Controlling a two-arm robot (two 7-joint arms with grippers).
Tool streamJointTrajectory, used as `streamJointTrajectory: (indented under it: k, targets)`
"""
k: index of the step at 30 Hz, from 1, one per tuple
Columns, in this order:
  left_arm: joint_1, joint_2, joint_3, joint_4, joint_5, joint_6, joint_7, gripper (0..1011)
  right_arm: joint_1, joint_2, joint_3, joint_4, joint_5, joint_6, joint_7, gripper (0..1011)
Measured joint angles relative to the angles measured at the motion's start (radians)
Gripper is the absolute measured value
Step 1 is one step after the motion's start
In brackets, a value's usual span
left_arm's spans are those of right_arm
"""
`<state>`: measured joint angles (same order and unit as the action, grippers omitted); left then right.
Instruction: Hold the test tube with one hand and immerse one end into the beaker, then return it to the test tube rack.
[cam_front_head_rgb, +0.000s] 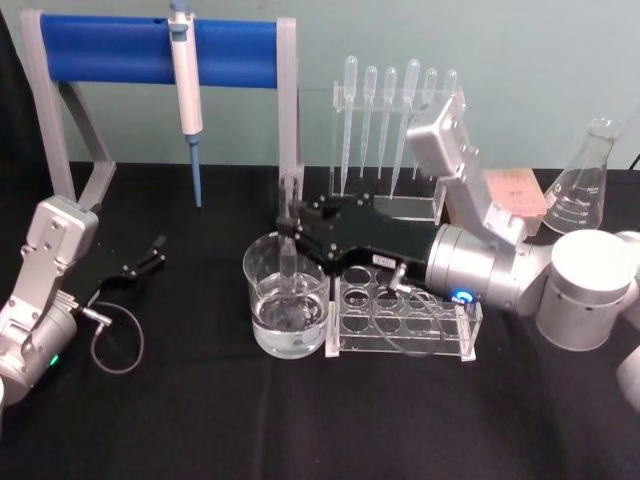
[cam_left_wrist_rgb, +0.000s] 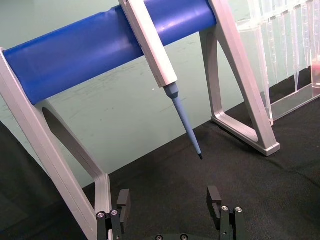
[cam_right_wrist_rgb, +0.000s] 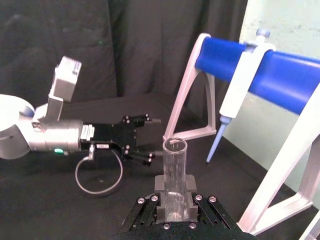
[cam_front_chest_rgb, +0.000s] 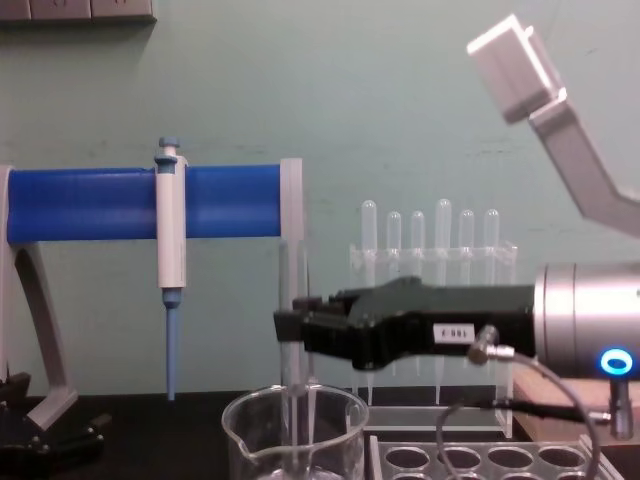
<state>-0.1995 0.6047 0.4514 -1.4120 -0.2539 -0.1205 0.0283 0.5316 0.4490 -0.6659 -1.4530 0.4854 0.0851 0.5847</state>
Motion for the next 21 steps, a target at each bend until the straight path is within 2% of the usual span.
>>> streamJointTrajectory:
  k: [8,21]
  targets:
    - [0.0,0.0,0.0,0.0,0.0,0.0,0.0,1000,-0.019,-0.02,0.004,0.039,-0.026,-0.023,0.007,238]
    - [0.0,0.0,0.0,0.0,0.0,0.0,0.0,1000,-0.041,-0.034,0.027,0.058,-0.037,-0.018,0.023,238]
